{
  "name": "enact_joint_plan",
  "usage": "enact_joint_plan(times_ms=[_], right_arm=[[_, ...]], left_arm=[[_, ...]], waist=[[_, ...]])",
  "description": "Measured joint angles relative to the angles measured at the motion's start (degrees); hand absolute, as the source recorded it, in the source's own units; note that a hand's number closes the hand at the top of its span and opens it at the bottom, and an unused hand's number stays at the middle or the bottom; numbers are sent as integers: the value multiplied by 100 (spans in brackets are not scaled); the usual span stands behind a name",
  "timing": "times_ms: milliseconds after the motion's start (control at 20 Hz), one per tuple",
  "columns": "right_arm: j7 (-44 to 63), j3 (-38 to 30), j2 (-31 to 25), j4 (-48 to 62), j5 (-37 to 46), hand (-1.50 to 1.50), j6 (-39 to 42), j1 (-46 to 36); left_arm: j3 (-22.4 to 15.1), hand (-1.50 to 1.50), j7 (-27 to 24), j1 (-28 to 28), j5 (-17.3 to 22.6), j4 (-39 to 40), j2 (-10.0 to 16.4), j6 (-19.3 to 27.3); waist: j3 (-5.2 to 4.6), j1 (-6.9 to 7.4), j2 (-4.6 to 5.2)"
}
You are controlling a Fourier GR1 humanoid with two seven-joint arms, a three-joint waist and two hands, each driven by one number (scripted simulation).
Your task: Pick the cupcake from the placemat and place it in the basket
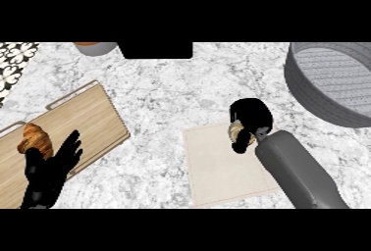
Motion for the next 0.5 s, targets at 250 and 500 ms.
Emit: enact_joint_plan(times_ms=[250,500], right_arm=[[1642,-555,554,407,265,150,-645,-469],[2189,-1307,949,32,98,150,-1924,-848]], left_arm=[[-26,0,-9,-30,-59,-7,-43,16],[7,0,-1,12,-75,-16,-60,21]], waist=[[-4,56,3],[11,8,-14]])
